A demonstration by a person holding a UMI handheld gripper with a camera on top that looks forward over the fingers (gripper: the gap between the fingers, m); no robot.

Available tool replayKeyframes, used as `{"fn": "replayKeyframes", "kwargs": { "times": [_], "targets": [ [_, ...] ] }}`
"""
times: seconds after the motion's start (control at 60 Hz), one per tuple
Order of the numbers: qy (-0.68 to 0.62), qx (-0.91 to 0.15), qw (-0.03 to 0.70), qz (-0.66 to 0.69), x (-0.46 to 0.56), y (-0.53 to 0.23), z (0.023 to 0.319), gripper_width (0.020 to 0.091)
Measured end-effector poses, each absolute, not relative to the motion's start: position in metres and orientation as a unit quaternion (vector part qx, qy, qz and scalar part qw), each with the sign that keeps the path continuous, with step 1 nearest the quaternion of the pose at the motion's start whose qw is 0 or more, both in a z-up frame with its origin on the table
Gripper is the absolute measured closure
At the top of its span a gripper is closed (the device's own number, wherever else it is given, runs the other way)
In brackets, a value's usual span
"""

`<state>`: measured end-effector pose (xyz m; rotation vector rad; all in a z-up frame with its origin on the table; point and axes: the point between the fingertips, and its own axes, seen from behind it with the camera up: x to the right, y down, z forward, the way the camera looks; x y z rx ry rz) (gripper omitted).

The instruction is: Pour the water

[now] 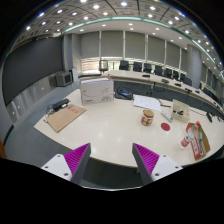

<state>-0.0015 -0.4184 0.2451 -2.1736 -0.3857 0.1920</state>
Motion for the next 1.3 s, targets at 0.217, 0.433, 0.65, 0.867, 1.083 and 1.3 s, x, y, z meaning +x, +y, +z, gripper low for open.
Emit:
{"fn": "replayKeyframes", "kwargs": {
  "times": [0.217, 0.433, 0.65, 0.867, 1.083, 1.3],
  "targets": [
    [-0.111, -0.883, 0.452, 0.059, 0.073, -0.401, 0.24, 0.0244],
    [-0.065, -0.888, 0.455, 0.017, 0.195, -0.369, 0.206, 0.0243],
    [-0.02, -0.878, 0.478, -0.01, 0.333, -0.312, 0.163, 0.0242],
    [-0.008, -0.863, 0.504, -0.014, 0.425, -0.23, 0.118, 0.0244],
    [-0.006, -0.85, 0.527, 0.008, 0.444, -0.15, 0.083, 0.0248],
    [-0.006, -0.837, 0.547, 0.006, 0.443, -0.115, 0.065, 0.0568]
  ]
}}
